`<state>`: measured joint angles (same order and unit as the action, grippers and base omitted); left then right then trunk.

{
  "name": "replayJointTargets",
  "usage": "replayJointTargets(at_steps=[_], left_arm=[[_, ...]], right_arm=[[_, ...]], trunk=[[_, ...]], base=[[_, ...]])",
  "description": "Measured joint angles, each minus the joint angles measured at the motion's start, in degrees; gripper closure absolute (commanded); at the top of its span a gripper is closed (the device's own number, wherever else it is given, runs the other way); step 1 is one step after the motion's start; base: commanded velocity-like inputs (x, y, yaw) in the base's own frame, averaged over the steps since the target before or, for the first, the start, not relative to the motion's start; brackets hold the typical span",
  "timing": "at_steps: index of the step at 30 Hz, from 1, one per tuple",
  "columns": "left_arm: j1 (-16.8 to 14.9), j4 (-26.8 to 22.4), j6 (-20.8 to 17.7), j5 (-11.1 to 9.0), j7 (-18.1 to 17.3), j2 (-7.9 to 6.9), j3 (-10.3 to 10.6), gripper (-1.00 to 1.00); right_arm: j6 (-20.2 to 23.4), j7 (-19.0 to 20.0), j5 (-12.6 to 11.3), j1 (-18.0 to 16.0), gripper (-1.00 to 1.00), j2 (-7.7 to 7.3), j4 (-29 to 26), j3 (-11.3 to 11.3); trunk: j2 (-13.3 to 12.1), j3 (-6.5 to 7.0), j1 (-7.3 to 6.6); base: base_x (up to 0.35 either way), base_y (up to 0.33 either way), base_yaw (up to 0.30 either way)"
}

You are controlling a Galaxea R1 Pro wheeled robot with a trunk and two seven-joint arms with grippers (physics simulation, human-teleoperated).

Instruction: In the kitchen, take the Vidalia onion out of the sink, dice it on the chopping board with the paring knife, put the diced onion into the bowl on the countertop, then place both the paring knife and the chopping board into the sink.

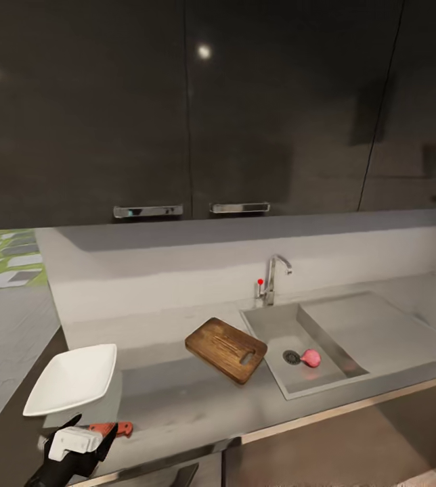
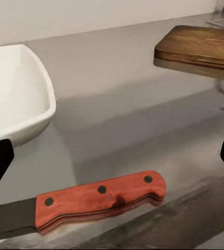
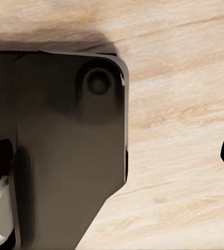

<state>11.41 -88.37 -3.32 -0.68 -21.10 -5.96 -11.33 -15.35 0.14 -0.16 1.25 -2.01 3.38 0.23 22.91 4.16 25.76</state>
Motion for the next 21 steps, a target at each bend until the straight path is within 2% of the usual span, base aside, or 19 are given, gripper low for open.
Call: replayJointTargets(at_steps=[5,13,16,17,19,21], left_arm=[[0.4,0.4,0.2,-0.1,-1.7,0.05,-2.5,-1.0],[0.5,0.4,0.4,-0.1,-2.2,0.62,-3.1,-1.0],[0.5,0.4,0.5,-0.1,-2.2,0.88,-3.1,-1.0],[0.5,0.4,0.5,-0.1,-2.2,0.99,-3.1,-1.0],[0.5,0.4,0.5,-0.1,-2.2,1.07,-3.1,-1.0],[0.5,0.3,0.5,-0.1,-2.3,1.22,-3.1,-1.0]], right_arm=[[0.1,-0.2,0.0,0.0,-1.0,-0.18,0.0,0.1],[0.0,-0.3,0.0,0.0,-1.0,-1.6,-2.1,0.0],[-0.1,-0.3,-0.1,0.0,-1.0,-4.37,-3.1,-0.2],[-0.1,-0.3,-0.2,-0.1,-1.0,-5.8,-3.3,-0.6],[-0.2,-0.3,-0.4,-0.1,-1.0,-7.43,-3.6,-1.4],[-0.1,-0.4,-0.9,-0.1,-1.0,-10.08,-5.7,-4.7]], trunk=[[0.0,0.13,0.0],[0.0,0.16,0.0],[0.0,0.16,0.0],[0.0,0.16,0.0],[0.0,0.16,0.0],[0.0,0.17,0.0]], base=[[0.0,0.0,-0.115],[0.0,0.0,-0.013],[0.0,0.0,0.0],[0.0,0.0,0.0],[0.0,0.0,0.0],[0.0,0.0,0.0]])
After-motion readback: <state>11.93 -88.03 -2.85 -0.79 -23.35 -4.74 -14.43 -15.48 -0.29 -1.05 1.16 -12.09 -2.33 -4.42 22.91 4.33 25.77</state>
